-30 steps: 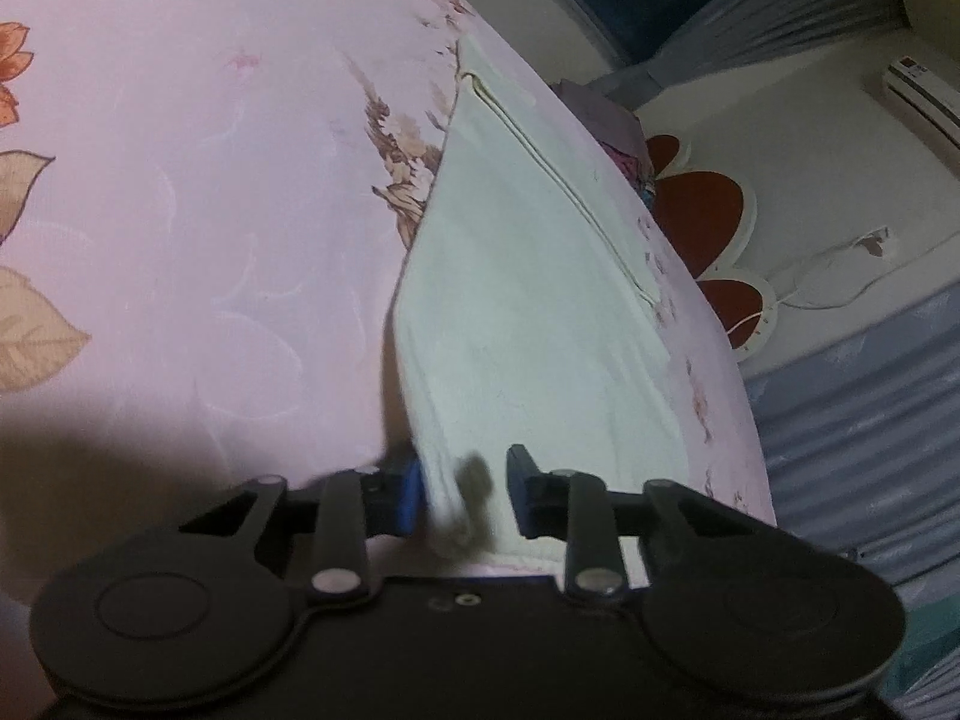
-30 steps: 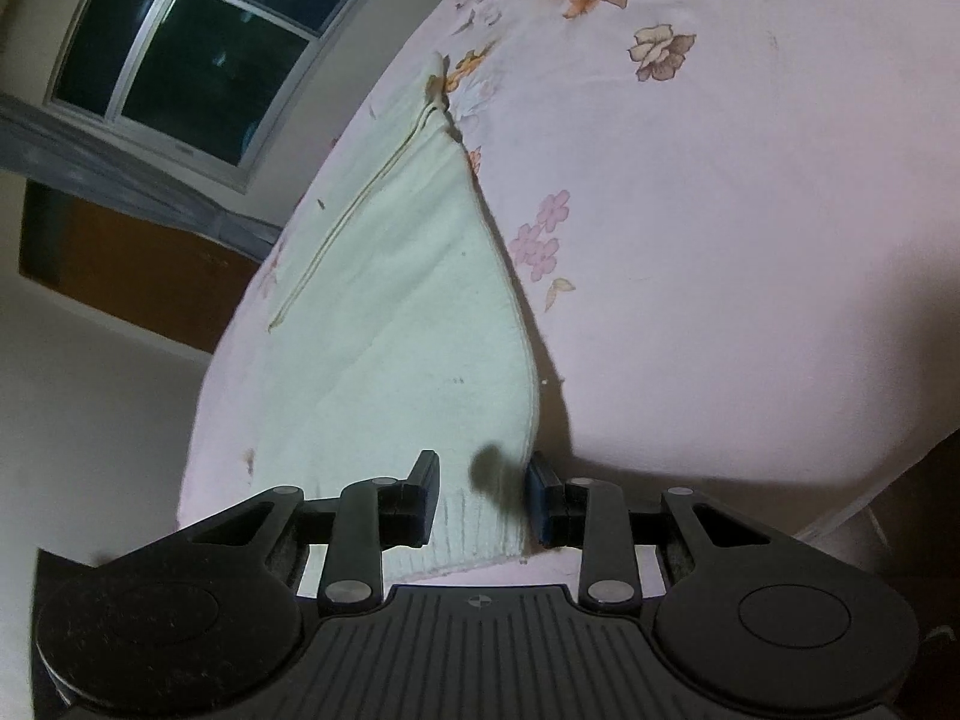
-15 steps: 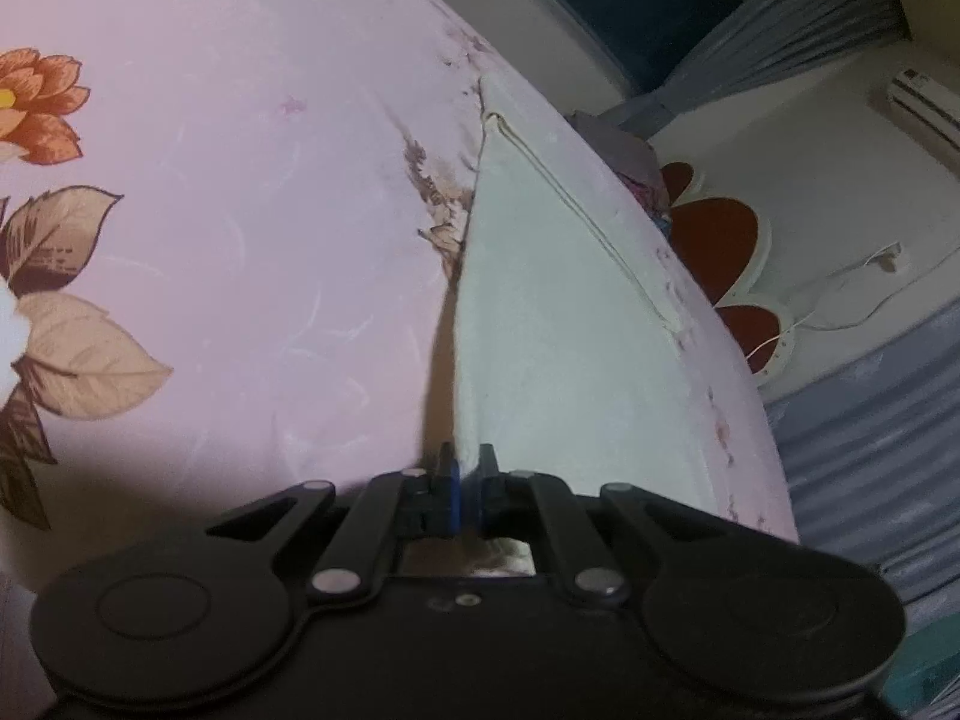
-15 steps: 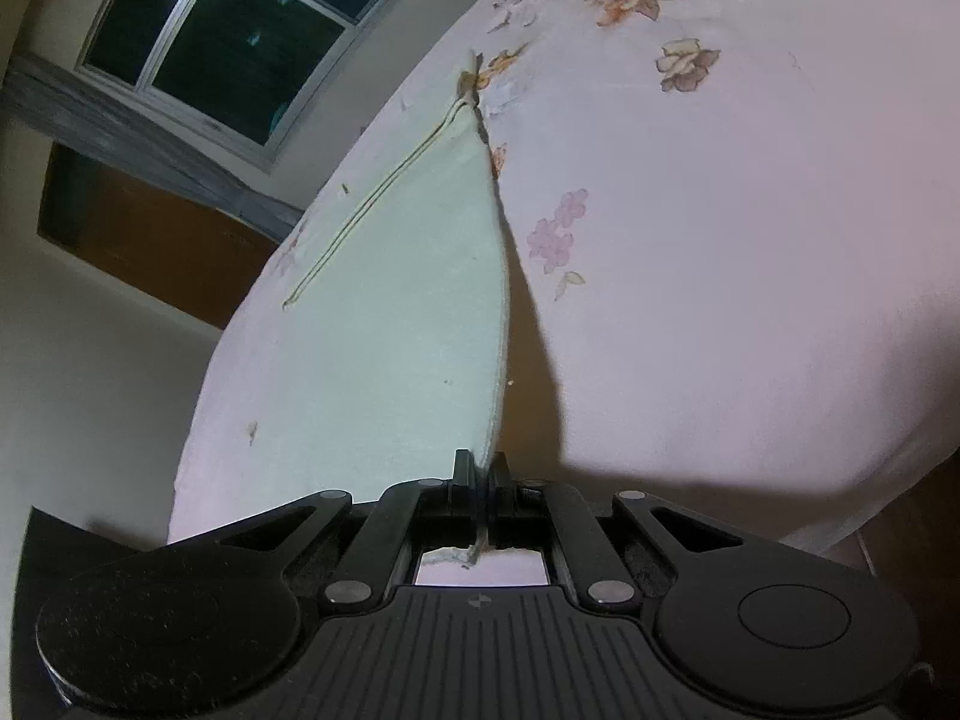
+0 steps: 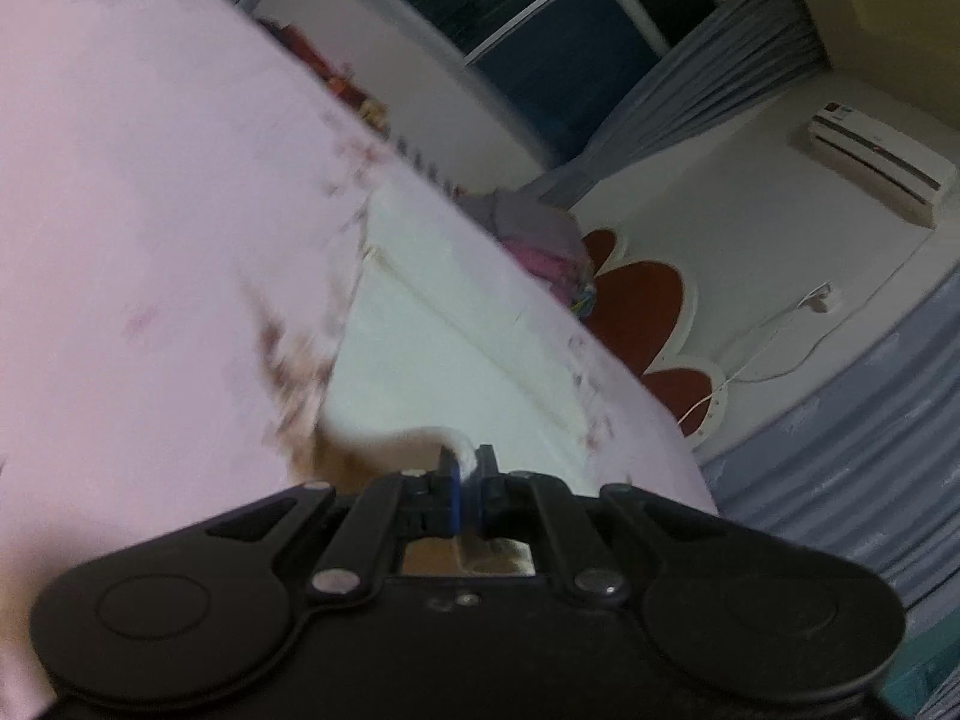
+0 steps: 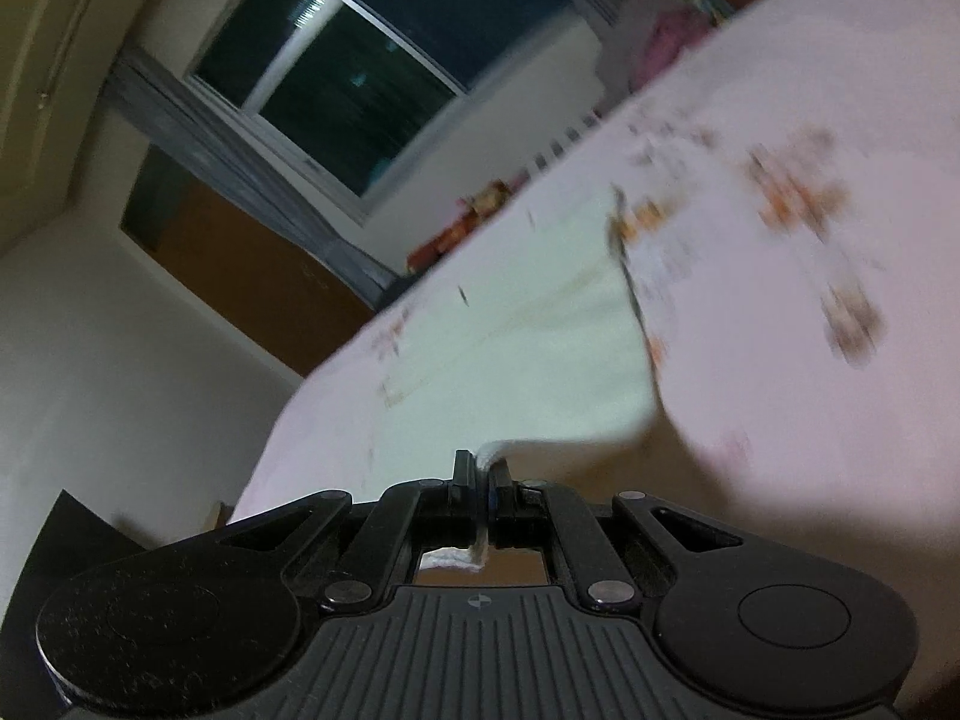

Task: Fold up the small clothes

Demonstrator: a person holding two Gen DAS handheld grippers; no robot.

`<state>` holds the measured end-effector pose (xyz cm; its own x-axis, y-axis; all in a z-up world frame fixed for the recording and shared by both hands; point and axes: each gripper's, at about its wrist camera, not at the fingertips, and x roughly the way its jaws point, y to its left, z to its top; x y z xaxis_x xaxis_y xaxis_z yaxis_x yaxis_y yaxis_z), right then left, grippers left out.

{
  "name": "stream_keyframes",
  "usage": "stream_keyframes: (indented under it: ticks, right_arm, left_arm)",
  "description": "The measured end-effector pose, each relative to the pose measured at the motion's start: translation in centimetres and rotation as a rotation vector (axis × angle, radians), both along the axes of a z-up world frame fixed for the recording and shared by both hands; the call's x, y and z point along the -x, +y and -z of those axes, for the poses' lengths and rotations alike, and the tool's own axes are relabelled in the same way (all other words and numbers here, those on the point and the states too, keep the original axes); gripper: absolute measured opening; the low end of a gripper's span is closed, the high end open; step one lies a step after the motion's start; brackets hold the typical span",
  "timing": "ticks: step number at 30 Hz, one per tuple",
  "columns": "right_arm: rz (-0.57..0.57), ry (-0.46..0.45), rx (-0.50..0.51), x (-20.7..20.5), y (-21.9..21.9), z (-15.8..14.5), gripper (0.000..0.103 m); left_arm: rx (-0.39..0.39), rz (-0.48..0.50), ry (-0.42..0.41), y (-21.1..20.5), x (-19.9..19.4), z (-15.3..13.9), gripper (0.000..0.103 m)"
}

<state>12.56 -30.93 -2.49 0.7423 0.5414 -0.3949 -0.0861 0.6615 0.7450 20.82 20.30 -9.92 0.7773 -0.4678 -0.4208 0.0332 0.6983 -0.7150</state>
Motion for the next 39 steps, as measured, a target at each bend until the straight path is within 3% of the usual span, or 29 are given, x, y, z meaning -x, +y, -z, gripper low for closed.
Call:
stream_keyframes:
  ticks: [6, 11, 15, 20, 23, 27, 29, 30, 31, 34, 36, 39]
  right_arm:
    - [0.065, -0.043, 0.026, -9.2, 0.4, -2.7, 0.002]
    - [0.117, -0.032, 0.024, -18.1, 0.4, -2.9, 0.002]
    - [0.148, 0.025, 0.027, -25.1, 0.1, -0.8, 0.002]
    - [0.168, 0.12, 0.023, -32.4, -0.2, 4.1, 0.002]
    - [0.181, 0.181, 0.0, -35.3, -0.6, 7.1, 0.002]
    - [0.182, 0.219, -0.004, -37.6, -0.9, 8.9, 0.002]
    - [0.168, 0.21, -0.019, -38.4, -1.0, 9.3, 0.003]
    - [0.176, 0.202, -0.004, -38.6, -0.9, 9.1, 0.003]
    - [0.18, 0.205, 0.028, -39.0, -0.8, 9.1, 0.006]
    - [0.195, 0.163, 0.074, -39.2, -0.7, 8.6, 0.065]
    - [0.206, 0.117, 0.092, -39.0, -0.7, 8.1, 0.067]
    - [0.164, 0.095, 0.149, -39.1, -0.6, 7.7, 0.066]
  left_arm:
    - [0.039, -0.03, -0.049, 0.2, -8.4, -2.8, 0.004]
    - [-0.009, 0.002, -0.046, -0.4, -17.0, -3.5, 0.004]
    - [-0.052, 0.041, -0.002, -1.0, -23.8, -1.4, 0.004]
    - [-0.084, 0.067, 0.078, -1.0, -31.4, 2.1, 0.004]
    - [-0.086, 0.073, 0.114, -1.0, -34.0, 4.0, 0.004]
    - [-0.08, 0.092, 0.113, -1.7, -36.0, 5.0, 0.004]
    - [-0.104, 0.101, 0.095, -2.1, -36.8, 5.0, 0.007]
    - [-0.128, 0.091, 0.085, -2.3, -37.1, 4.8, 0.02]
    - [-0.149, 0.08, 0.065, -2.4, -37.3, 4.6, 0.029]
    - [-0.201, 0.075, 0.019, -2.7, -37.5, 3.8, 0.04]
    - [-0.241, 0.089, 0.005, -2.8, -37.6, 3.5, 0.045]
    - [-0.366, 0.131, 0.01, -3.5, -37.9, 3.2, 0.045]
